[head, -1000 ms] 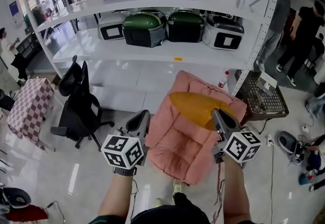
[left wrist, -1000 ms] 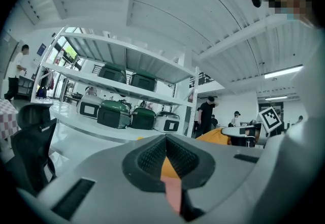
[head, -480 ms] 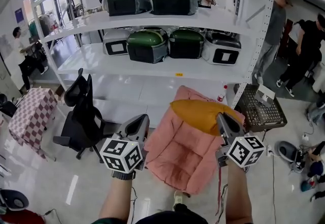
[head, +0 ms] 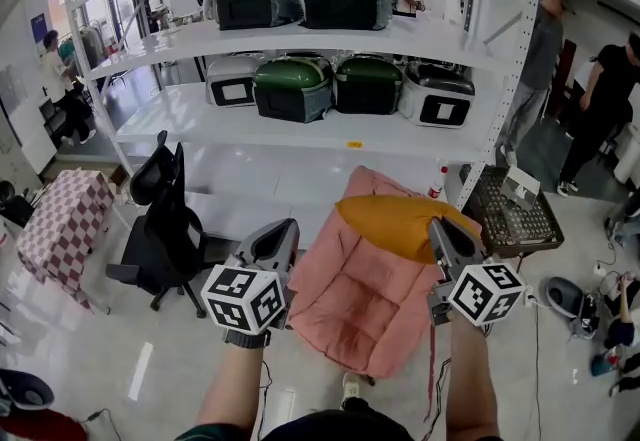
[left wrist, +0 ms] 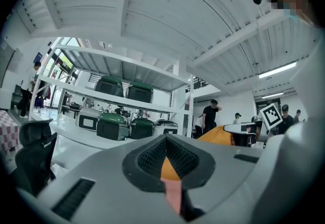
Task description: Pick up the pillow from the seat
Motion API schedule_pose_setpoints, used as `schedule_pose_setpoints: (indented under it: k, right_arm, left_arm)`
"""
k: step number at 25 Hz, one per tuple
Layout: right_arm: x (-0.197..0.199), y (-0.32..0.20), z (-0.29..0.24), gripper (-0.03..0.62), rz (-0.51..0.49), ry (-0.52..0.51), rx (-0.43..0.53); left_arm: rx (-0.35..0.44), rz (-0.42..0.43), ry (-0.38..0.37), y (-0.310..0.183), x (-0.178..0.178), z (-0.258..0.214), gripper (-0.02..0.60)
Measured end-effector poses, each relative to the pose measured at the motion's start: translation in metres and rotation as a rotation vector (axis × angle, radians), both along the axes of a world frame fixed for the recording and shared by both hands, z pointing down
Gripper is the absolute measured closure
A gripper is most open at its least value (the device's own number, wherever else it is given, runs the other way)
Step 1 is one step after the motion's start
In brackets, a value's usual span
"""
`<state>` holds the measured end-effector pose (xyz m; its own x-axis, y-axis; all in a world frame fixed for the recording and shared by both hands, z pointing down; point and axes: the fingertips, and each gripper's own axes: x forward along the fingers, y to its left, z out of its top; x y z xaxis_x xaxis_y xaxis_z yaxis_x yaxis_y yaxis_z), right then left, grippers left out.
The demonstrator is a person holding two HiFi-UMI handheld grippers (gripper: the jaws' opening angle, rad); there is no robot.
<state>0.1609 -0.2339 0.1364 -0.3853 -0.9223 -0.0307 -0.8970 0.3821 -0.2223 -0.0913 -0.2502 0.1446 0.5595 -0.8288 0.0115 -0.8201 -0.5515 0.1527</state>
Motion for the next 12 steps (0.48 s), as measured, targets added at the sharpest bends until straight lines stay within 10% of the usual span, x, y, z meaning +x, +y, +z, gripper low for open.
schedule_pose_setpoints:
  k: [12]
  right_arm:
    - [-0.0016,0.0058,0.0074,0.571,-0.010,-0.003,-0.008]
  left_arm:
    - [-0.006,0.003,-0.005,0.0045,0.0041,0.0071,0.577]
